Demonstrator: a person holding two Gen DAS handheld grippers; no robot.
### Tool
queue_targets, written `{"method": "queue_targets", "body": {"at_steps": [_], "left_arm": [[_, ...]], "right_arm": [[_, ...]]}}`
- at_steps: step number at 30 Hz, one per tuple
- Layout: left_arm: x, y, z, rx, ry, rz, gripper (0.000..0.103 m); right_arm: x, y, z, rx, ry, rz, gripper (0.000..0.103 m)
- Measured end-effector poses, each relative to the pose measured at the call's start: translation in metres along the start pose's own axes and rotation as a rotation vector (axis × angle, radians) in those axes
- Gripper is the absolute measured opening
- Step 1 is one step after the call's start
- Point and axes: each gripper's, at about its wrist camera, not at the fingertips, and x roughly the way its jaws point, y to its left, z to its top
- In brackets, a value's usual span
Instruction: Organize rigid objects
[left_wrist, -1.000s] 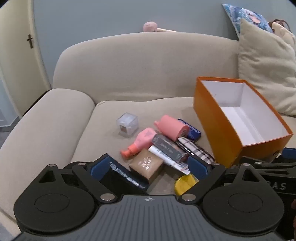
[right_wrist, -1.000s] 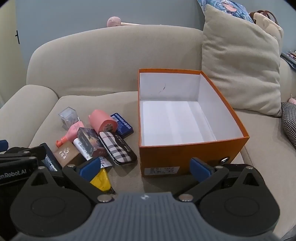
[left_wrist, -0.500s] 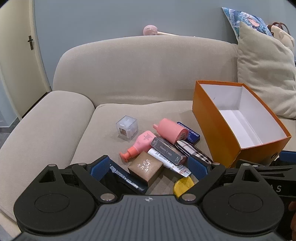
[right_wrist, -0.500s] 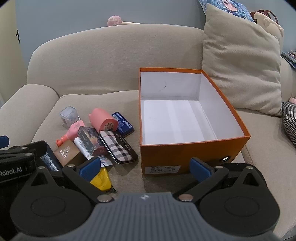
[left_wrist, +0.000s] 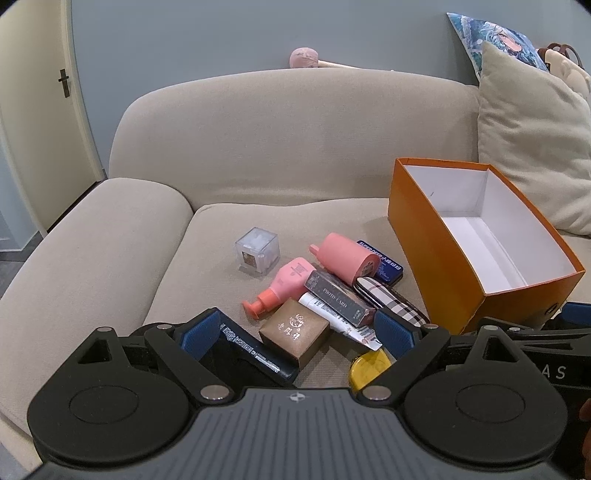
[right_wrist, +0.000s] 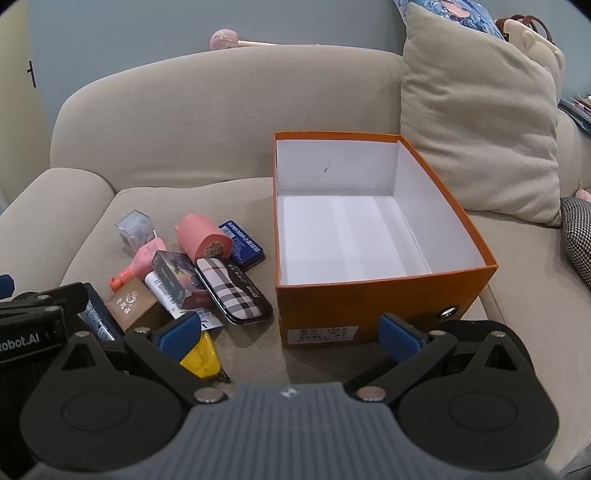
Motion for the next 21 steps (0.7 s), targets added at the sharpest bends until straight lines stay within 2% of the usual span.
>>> {"method": "queue_targets", "body": {"at_steps": [21], "left_arm": [[0.0019,0.0011,-0.0011,-0.006,0.012,0.001,0.103]], "right_arm": [[0.0029,-0.0017,0.0003,0.008,0.021,-0.008,0.102]]}}
